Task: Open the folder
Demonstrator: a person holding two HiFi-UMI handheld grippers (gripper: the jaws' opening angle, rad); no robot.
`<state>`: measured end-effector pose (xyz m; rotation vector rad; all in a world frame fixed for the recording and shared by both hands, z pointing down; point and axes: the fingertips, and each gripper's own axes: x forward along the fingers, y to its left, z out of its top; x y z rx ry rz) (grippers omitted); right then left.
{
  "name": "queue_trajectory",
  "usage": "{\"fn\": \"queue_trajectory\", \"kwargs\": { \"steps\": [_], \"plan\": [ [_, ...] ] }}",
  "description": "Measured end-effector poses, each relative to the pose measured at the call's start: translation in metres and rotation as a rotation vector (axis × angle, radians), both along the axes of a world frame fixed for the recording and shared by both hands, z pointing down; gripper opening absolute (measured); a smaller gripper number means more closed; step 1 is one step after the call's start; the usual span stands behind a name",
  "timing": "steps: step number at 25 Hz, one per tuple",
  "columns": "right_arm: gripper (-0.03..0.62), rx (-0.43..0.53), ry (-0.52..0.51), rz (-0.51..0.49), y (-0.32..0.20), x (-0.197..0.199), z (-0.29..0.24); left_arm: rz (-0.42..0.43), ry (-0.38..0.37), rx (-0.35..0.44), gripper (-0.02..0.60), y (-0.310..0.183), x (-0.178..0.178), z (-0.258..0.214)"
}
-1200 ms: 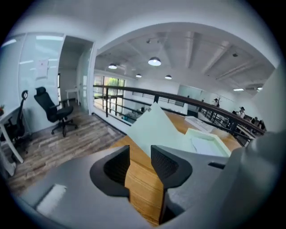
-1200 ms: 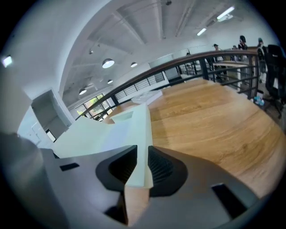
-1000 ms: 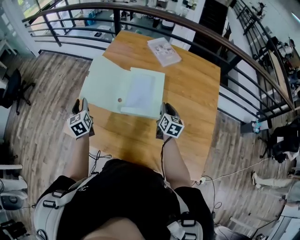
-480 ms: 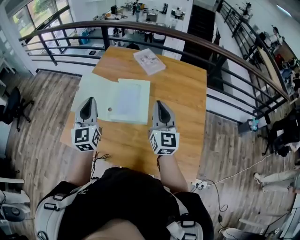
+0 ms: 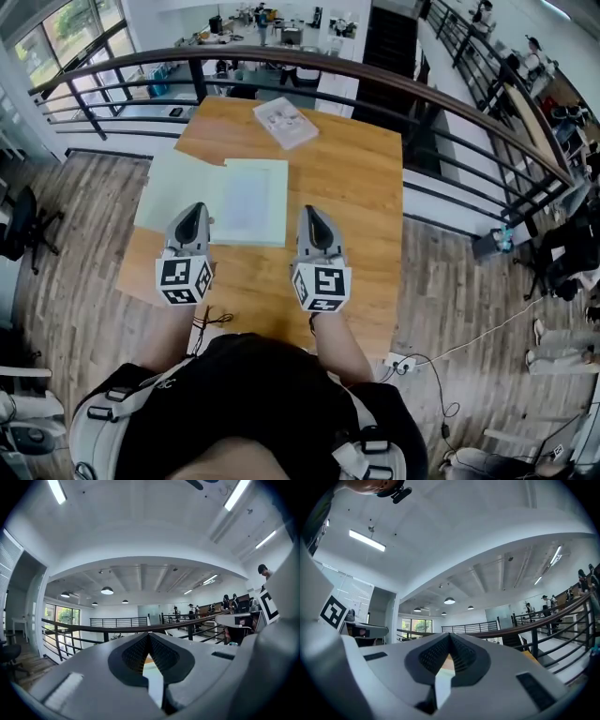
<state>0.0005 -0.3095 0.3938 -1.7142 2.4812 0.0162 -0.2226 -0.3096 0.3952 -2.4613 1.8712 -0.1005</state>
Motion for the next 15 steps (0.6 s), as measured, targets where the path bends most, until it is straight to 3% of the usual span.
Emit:
{"fn": "queue_trajectory", "kwargs": {
  "steps": [6, 15],
  "plan": [
    [0.006, -0.003, 0.017, 0.005, 0.0, -0.001, 0.002, -0.008, -0.032, 0.009, 0.005, 0.003, -0.001, 0.0],
    [0.006, -0.002, -0.001, -0.018, -0.007, -0.01, 0.002, -0.012, 0.001, -0.01, 0.005, 0.0, -0.005, 0.003]
  ]
}}
